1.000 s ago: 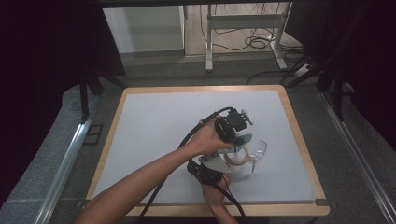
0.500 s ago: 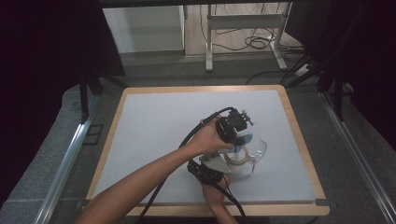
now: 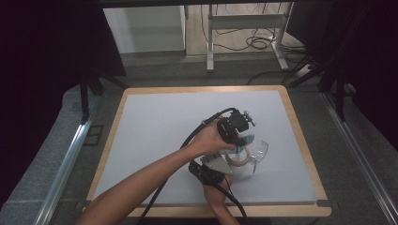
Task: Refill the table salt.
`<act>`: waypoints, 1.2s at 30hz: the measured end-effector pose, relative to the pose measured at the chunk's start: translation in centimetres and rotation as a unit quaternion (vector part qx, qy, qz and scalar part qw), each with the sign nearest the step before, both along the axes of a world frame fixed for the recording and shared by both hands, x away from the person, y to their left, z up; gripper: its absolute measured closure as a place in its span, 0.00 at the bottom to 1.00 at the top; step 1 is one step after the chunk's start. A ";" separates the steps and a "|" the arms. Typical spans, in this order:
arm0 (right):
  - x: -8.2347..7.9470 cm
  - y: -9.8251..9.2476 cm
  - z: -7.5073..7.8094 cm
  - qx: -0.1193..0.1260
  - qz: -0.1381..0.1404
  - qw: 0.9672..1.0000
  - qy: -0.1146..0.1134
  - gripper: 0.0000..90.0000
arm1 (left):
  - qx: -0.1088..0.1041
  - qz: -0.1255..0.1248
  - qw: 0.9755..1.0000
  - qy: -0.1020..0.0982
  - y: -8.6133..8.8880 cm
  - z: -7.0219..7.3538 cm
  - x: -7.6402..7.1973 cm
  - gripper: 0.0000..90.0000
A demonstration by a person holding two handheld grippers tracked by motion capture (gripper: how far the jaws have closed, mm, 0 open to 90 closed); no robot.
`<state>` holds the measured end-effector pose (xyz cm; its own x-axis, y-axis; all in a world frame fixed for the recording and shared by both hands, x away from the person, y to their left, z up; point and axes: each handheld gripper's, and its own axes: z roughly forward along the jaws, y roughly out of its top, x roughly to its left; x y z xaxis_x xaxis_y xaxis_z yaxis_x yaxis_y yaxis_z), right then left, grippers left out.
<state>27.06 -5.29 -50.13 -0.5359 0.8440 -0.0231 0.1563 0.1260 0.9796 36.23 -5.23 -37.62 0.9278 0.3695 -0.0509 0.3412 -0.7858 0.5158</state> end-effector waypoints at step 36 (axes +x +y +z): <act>0.0 0.1 0.1 0.005 -0.005 1.000 -0.003 0.51 | 0.006 -0.003 1.000 -0.002 -0.2 0.1 -0.1 1.00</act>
<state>27.02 -5.23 -50.03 -0.5265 0.8500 -0.0175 0.1526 0.1148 0.9816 36.17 -5.48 -37.53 0.9303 0.3643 -0.0424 0.3340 -0.7936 0.5086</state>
